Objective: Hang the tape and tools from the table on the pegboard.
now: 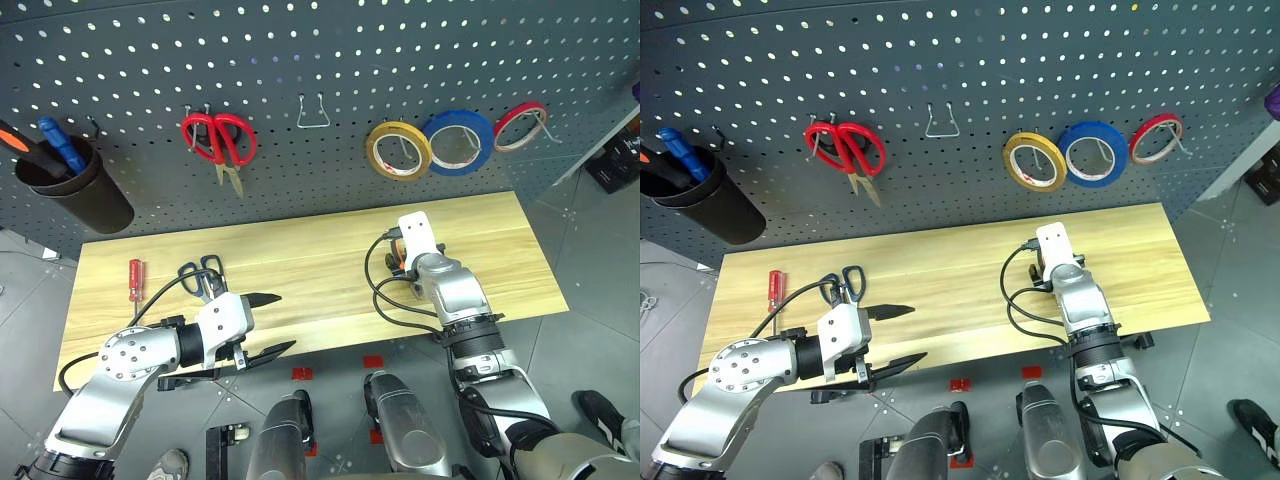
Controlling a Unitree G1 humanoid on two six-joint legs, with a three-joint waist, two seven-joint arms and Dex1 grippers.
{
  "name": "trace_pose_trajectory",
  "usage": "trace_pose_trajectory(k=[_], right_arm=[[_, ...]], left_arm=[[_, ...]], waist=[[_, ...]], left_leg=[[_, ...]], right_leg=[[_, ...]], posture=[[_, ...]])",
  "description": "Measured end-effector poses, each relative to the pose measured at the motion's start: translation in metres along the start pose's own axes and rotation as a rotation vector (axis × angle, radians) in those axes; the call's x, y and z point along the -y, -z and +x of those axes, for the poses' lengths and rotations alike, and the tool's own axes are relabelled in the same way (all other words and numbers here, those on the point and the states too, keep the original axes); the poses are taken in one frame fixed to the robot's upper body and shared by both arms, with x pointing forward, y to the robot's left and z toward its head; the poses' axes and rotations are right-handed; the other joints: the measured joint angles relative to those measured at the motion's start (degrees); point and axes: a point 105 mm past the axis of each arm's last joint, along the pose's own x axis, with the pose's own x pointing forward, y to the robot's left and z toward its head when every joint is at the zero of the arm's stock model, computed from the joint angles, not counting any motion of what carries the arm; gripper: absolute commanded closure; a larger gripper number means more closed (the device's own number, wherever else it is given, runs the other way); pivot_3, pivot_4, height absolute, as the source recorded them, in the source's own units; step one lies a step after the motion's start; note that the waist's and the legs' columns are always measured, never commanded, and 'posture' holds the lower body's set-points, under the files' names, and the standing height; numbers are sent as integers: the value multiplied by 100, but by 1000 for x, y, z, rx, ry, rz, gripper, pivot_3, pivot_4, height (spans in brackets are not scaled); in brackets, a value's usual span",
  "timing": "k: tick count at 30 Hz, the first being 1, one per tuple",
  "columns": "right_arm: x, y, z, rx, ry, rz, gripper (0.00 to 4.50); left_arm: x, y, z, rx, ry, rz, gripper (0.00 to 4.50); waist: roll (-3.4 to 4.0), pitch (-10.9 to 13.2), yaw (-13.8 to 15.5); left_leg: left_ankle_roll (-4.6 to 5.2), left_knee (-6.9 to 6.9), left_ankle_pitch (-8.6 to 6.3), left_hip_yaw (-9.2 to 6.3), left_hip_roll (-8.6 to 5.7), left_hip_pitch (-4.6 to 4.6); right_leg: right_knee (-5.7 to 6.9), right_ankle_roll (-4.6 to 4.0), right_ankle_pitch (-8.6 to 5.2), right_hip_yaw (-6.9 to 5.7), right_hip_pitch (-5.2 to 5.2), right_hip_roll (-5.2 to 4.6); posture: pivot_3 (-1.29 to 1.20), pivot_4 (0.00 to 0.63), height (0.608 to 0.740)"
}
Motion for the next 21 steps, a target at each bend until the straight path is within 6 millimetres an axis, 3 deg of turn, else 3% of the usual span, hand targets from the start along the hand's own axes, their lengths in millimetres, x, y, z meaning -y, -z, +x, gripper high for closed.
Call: trace_pose_trajectory(k=[8,15,18,21], right_arm=[[4,17,7,-74,14,61,18],[7,5,20,-65,-15,46,18],[7,4,23,-68,-35,31,588],[6,4,24,-83,-54,31,1436]], left_arm=[[1,0,1,5,-7,-1,388],[-1,-1,2,6,-1,-14,388],[-1,-1,2,6,-3,-13,388],[-1,-1,2,7,-5,-15,388]], waist=[[0,0,-30],[-2,-1,-46],[-3,-3,-46],[-3,-4,-41]], left_leg=[[3,10,4,0,3,4],[5,13,5,1,2,11],[5,15,5,1,3,15],[5,21,5,-2,3,21]], right_leg=[[14,6,4,-1,2,2],[7,11,7,-2,14,3],[6,11,7,-2,21,3],[9,13,8,-4,29,3]], posture=[[-299,337,740],[-296,336,740],[-297,332,740],[-299,329,740]])
